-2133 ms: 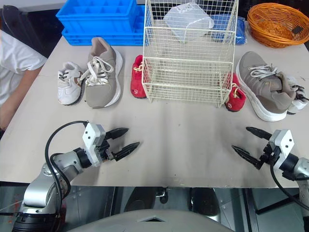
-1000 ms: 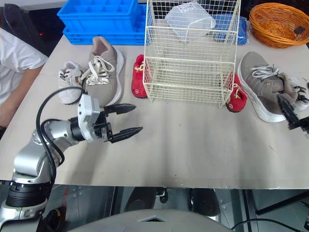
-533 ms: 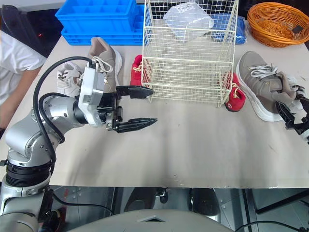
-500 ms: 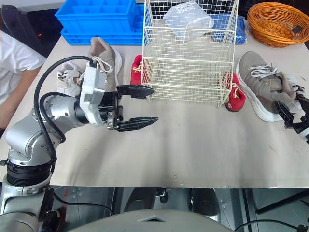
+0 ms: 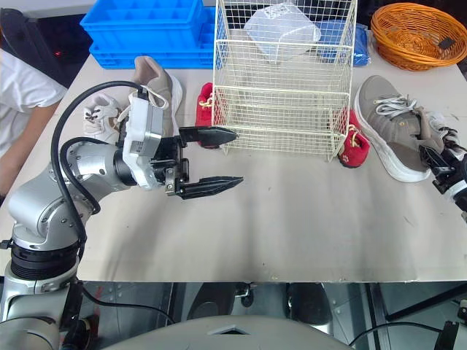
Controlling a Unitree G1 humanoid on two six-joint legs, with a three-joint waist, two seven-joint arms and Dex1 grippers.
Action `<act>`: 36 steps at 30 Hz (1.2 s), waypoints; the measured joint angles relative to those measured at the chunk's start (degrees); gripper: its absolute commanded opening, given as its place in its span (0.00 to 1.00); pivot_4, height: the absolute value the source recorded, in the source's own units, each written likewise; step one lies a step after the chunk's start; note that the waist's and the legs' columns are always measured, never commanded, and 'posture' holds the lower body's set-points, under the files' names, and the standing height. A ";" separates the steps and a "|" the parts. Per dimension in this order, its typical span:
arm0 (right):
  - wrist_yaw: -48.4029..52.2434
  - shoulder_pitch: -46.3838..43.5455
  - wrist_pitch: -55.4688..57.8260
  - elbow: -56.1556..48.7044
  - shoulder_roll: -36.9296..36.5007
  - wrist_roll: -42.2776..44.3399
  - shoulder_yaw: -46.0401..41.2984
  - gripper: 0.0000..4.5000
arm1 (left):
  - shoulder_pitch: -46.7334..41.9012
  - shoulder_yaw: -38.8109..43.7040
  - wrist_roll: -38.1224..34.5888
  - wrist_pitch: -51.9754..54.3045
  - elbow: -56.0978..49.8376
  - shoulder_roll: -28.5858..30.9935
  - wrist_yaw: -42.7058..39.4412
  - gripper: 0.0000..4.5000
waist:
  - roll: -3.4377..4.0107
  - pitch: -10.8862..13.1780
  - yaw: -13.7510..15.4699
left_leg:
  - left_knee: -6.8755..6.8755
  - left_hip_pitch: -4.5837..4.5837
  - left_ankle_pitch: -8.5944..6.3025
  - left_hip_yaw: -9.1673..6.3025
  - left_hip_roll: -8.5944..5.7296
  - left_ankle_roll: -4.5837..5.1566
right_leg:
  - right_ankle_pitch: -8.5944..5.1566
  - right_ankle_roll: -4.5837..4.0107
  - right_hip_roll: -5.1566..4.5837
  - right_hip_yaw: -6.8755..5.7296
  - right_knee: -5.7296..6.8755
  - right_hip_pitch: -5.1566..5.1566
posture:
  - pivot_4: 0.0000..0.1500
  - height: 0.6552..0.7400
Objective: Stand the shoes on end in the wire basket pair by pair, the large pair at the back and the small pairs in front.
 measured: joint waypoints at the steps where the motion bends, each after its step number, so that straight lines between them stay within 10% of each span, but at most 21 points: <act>1: -0.30 0.03 -0.30 -0.30 0.52 -0.09 -0.05 0.01 | 0.00 0.00 0.03 0.00 0.00 0.02 -0.26 1.00 | -0.01 0.01 -0.01 | 0.00 0.00 0.00 0.00 0.00 0.00 | 0.00 0.00 0.00 0.00 0.00 0.00 | 1.00 0.36; 16: -3.35 -10.51 -11.63 -13.00 1.76 6.04 -8.22 0.01 | -2.32 0.16 1.77 -1.99 4.24 1.03 -4.26 1.00 | 0.52 0.44 0.21 | -0.18 -0.10 0.01 0.09 -0.01 -0.03 | 0.00 0.03 0.03 0.07 -0.01 -0.24 | 1.00 0.36; 36: 36.26 -24.41 -7.44 -25.90 -20.42 7.79 20.03 0.01 | -8.91 17.88 -16.34 5.23 9.19 10.42 -9.24 1.00 | -0.41 1.10 0.12 | -0.07 -0.14 0.01 -0.03 -0.01 -0.02 | 0.01 0.03 -0.06 -0.10 -0.07 -0.17 | 1.00 0.36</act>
